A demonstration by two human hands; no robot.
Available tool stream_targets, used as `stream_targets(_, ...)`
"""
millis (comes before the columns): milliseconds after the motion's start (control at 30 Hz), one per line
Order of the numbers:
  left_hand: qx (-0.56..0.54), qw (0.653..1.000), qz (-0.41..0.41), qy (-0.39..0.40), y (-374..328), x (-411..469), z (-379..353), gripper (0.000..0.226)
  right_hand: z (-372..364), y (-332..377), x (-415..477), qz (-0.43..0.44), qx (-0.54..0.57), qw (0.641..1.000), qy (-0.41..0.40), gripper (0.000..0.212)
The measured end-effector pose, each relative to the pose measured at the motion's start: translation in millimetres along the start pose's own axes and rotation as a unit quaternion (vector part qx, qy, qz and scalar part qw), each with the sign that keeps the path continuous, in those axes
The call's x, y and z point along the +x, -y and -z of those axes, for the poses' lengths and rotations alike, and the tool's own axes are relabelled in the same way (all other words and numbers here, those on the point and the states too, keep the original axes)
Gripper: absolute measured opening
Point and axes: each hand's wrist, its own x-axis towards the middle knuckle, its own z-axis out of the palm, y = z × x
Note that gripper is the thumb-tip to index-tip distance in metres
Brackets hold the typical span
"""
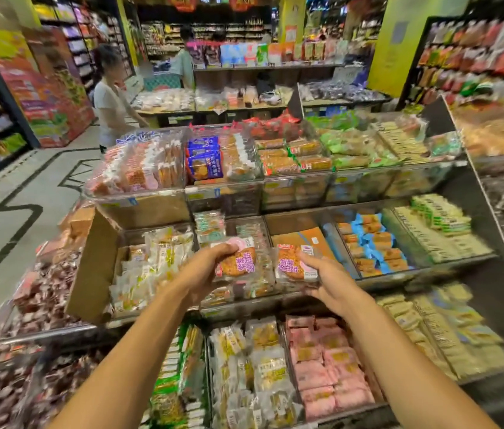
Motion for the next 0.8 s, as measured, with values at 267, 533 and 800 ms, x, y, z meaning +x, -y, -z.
stream_targets(267, 0.038, 0.998, 0.019, 0.040, 7.3, 74.6, -10.4, 0.025, 32.9, 15.7, 55.4, 0.037, -0.011, 0.999, -0.025, 0.051)
stream_targets(533, -0.026, 0.999, 0.030, -0.004, 37.6, 117.1, -31.2, 0.020, 52.0, 18.7, 109.5, 0.013, -0.023, 1.000, -0.011, 0.043)
stream_targets(800, -0.038, 0.987, 0.002, -0.156, 103.7, 144.3, -41.1, 0.010, 76.1, 11.9, 179.5, 0.052, -0.113, 0.992, -0.017, 0.045)
